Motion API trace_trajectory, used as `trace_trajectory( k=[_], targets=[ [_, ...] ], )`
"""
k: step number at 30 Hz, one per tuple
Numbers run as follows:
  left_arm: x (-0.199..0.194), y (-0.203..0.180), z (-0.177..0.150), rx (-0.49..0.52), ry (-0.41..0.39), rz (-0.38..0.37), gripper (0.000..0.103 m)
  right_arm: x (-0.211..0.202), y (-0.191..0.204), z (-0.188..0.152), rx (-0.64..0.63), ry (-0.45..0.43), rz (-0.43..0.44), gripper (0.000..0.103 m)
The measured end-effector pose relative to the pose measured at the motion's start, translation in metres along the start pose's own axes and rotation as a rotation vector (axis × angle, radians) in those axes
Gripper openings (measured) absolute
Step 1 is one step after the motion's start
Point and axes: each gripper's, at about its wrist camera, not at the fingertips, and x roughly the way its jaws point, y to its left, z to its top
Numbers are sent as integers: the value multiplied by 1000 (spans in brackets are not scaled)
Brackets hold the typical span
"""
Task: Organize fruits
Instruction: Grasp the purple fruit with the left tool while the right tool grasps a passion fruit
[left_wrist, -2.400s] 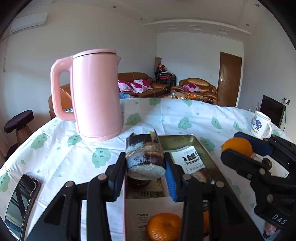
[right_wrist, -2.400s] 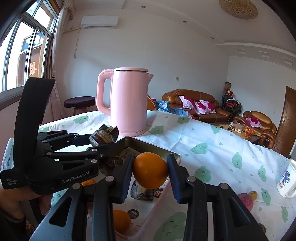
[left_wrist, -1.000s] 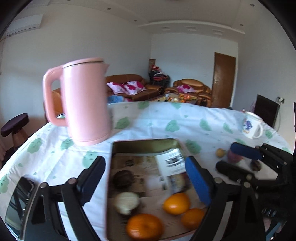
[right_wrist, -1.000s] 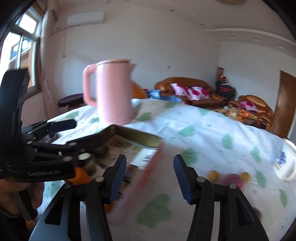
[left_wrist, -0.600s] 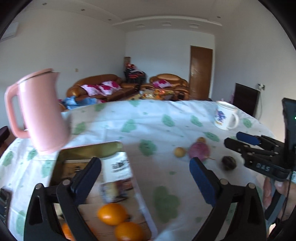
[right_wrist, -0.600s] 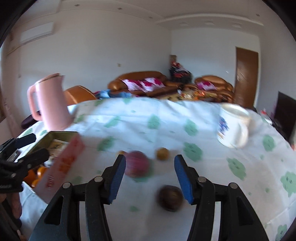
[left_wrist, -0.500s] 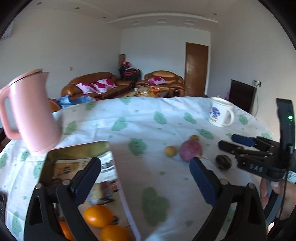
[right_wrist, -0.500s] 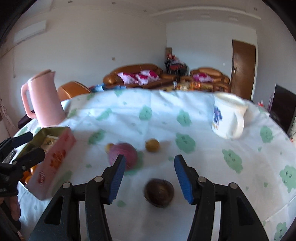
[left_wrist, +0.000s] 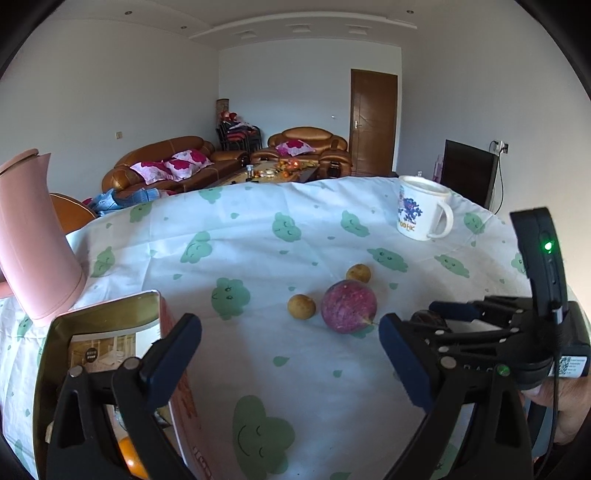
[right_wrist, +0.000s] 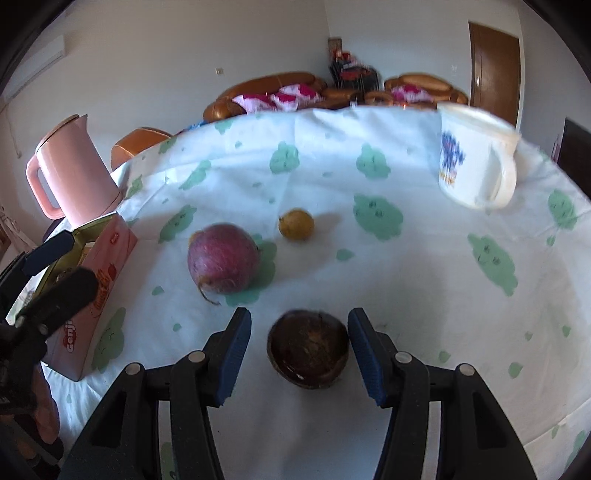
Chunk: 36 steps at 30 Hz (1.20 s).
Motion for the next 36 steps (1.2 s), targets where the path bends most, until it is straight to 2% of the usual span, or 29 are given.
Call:
trace_trajectory(
  k=[2,8,16,22,26,31,36],
  targets=[
    [1,-2,2,4,3,-3,99,0,-3,0,14,1,8,45],
    [11,-8,7,9,32,-22,99,-4,1,-1,-5,-19,-11,45],
    [48,-17,13,-16,121,-66,96,-12,-14,12,10,-90,-148,45],
    [79,-28,13,-12,196,-115,73,-12,-21,14,31,-96,-159,45],
    [86,-36,12,10,208,-130,61,-12,-24,13,44,-96,-153,45],
    [98,-42,12,25,239,-134,57,-12,-25,13,53,-101,-146,45],
    [98,-46,12,38,237,-129,55,-13,-24,13,47,-102,-135,45]
  ],
)
